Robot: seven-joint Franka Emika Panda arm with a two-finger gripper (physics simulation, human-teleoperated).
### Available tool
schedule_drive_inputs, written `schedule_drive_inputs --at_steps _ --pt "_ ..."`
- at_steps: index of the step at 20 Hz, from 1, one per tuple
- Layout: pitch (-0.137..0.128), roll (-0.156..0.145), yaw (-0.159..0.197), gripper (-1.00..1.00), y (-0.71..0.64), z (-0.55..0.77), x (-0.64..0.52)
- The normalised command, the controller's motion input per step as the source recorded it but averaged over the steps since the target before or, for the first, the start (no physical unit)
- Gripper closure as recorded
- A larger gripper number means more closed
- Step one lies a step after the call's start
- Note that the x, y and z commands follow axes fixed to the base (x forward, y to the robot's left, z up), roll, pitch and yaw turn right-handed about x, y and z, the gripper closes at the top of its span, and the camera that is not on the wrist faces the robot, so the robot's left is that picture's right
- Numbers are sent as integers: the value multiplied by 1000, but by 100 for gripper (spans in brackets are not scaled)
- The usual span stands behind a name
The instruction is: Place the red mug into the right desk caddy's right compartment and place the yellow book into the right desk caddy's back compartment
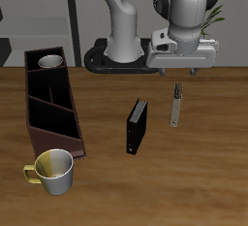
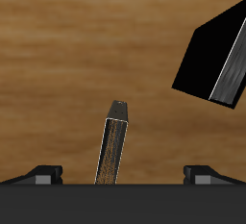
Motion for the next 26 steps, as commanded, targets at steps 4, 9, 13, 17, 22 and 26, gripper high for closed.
schedule_drive_inputs --at_steps 4,9,13,17,22,26 --pt "-43 10 91 -100 221 -267 -41" --pt "34 16 -15 -100 10 -221 14" --pt "8 -6 -14 -100 -49 -86 -17" --pt "-49 -33 -9 -100 -17 -74 -208" --pt "-146 -53 49 -100 99 -10 -308" --pt "-163 -83 28 -100 149 99 -257"
